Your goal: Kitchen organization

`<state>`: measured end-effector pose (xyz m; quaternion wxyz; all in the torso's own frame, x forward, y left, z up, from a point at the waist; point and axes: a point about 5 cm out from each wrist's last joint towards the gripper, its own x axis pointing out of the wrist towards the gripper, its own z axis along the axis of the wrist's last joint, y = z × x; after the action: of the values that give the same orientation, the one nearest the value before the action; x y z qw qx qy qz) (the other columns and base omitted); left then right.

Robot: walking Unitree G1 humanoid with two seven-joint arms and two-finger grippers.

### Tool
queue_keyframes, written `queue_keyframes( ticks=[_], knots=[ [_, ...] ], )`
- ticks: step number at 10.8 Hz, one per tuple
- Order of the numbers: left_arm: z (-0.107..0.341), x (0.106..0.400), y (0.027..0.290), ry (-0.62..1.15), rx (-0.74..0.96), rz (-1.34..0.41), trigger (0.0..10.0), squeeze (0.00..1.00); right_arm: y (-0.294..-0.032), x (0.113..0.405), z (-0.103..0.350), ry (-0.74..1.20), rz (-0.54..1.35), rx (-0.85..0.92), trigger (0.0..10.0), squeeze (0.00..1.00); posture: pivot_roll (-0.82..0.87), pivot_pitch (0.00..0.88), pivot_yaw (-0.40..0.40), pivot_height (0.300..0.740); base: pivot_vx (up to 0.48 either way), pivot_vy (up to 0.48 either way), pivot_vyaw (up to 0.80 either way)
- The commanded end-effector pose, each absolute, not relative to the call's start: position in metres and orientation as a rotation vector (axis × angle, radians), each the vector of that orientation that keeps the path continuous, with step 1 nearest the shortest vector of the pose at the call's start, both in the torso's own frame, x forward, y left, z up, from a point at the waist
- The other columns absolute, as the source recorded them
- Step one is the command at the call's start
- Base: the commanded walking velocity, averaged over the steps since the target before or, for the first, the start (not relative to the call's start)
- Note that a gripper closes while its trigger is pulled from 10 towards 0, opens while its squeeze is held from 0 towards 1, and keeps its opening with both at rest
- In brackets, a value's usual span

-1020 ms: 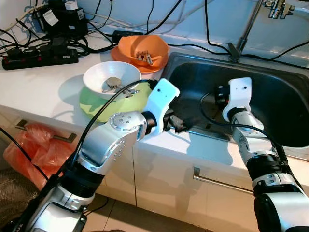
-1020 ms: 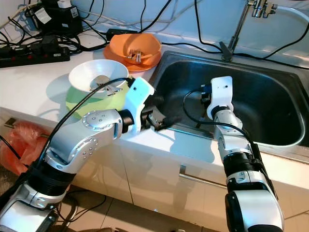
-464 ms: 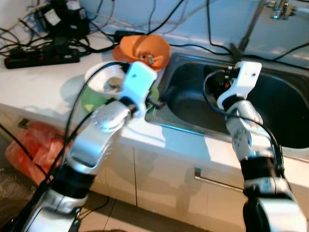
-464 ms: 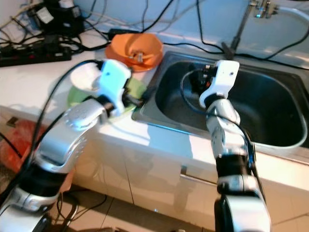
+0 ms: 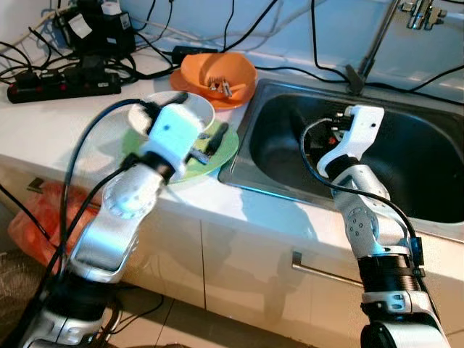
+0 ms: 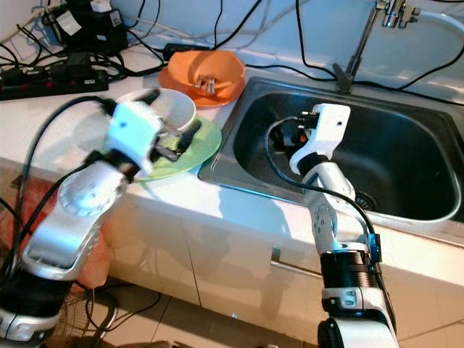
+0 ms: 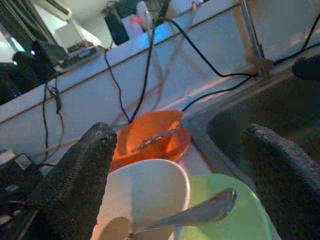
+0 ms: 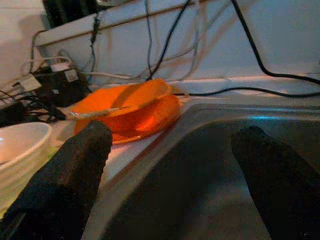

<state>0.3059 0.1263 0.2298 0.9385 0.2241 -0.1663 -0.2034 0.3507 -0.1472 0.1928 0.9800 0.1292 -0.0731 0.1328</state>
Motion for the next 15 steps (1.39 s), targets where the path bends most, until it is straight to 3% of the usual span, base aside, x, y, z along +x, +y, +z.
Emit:
queue_keyframes(
  ticks=[1,4,8,15],
  knots=[
    [0.236,0.302,0.126,-0.385,0.49,-0.418,10.0,0.0,-0.146,0.349,0.196,-0.154,0.283,0.266,10.0,0.0,0.14,0.036,-0.038,0.74,0.0,0.0,0.0],
    [0.23,0.287,0.128,-0.439,0.579,-0.457,10.0,0.0,-0.141,0.346,0.199,-0.152,0.301,0.262,10.0,0.0,0.14,0.037,-0.044,0.74,0.0,0.0,0.0],
    [0.218,0.274,0.155,-0.48,0.737,-0.409,10.0,0.0,-0.136,0.344,0.196,-0.137,0.319,0.269,10.0,0.0,0.15,0.037,-0.047,0.74,0.0,0.0,0.0],
    [0.19,0.293,0.179,-0.43,0.819,-0.352,10.0,0.0,-0.134,0.343,0.197,-0.137,0.317,0.274,10.0,0.0,0.14,0.031,-0.046,0.74,0.0,0.0,0.0]
  ],
)
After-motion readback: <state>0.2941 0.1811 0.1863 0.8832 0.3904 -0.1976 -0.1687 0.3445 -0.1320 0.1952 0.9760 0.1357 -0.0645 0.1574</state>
